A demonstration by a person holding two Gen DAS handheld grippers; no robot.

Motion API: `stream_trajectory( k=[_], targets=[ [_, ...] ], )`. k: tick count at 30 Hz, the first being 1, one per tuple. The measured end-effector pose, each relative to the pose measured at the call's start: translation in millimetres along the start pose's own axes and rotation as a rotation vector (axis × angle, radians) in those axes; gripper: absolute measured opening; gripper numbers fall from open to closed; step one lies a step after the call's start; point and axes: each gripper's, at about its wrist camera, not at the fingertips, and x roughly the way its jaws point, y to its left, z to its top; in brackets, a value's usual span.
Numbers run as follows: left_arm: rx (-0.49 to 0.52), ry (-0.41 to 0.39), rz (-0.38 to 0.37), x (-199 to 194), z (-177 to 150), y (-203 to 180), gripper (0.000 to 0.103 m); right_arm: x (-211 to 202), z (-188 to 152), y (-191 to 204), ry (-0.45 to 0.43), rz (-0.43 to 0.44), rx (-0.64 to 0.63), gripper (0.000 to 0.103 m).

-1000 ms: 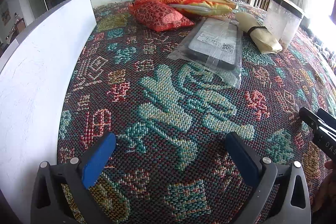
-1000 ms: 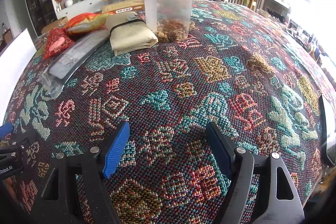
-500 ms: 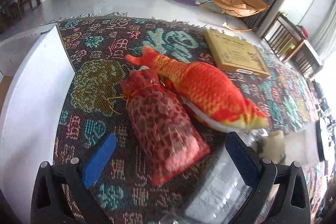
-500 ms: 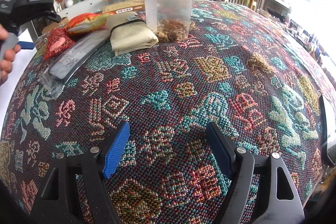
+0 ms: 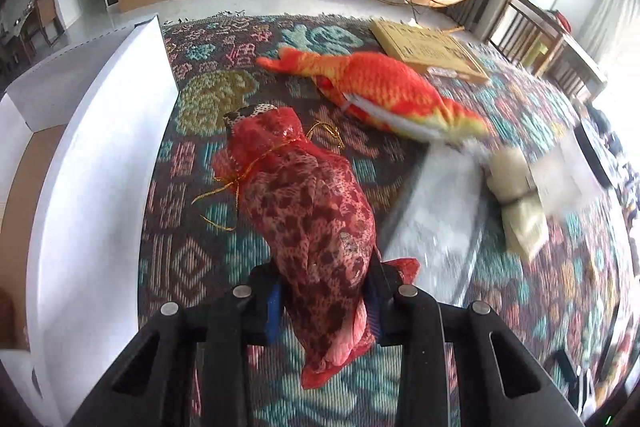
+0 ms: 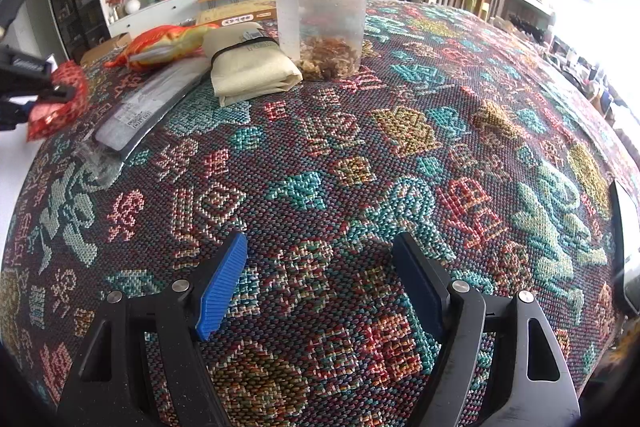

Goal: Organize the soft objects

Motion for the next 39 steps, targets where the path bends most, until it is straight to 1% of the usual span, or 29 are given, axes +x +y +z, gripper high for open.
stream_trajectory(
  k=[3,5,7,8,9,10,11,12,13,14,17,18,19,21,25,31,39],
  targets=[
    [0.061,0.055,-0.015,-22,-51,-10,0.033,1,0,0,-0.001,0.003,0.002,0.078],
    [0.097,0.086,-0.009,-28,-84,-14,0.033,1,-1,0,-0.001,0.003,0.002,0.078],
    [0.129,0.102,0.006,-34,-107,-18,0.034,1,-1,0,-0.001,0.003,0.002,0.078],
    [0.147,0.083,0.014,-37,-115,-20,0.035,2,0,0,-0.001,0.003,0.002,0.078],
    [0.158,0.059,0.026,-37,-121,-21,0.046,1,-1,0,-0.001,0.003,0.002,0.078],
    [0.162,0.042,0.043,-37,-123,-21,0.067,1,-1,0,-0.001,0.004,0.002,0.078],
    [0.158,0.033,0.052,-35,-125,-21,0.079,1,-1,0,-0.002,0.004,0.002,0.078],
    [0.146,0.014,0.066,-34,-125,-21,0.094,1,-1,0,-0.002,0.004,0.002,0.078],
    [0.136,-0.004,0.078,-33,-125,-20,0.097,1,0,0,-0.002,0.004,0.002,0.078],
    [0.130,-0.015,0.085,-28,-124,-18,0.097,1,0,0,-0.002,0.004,0.003,0.078],
    [0.124,-0.004,0.108,-10,-116,-14,0.097,1,0,0,-0.002,0.004,0.003,0.078],
    [0.115,0.002,0.114,-4,-114,-10,0.100,1,0,0,-0.002,0.003,0.003,0.078],
    [0.087,-0.016,0.097,-2,-114,-5,0.103,1,0,0,-0.002,0.004,0.003,0.078],
    [0.062,-0.056,0.106,-2,-115,2,0.103,1,0,0,-0.002,0.003,0.003,0.078],
    [0.079,-0.108,0.097,-4,-122,4,0.103,1,-1,0,-0.002,0.003,0.003,0.078],
    [0.080,-0.123,0.094,-6,-125,4,0.103,1,-1,0,-0.002,0.003,0.003,0.078],
    [0.081,-0.124,0.096,-8,-127,5,0.103,1,-1,0,-0.002,0.003,0.003,0.078]
  ],
)
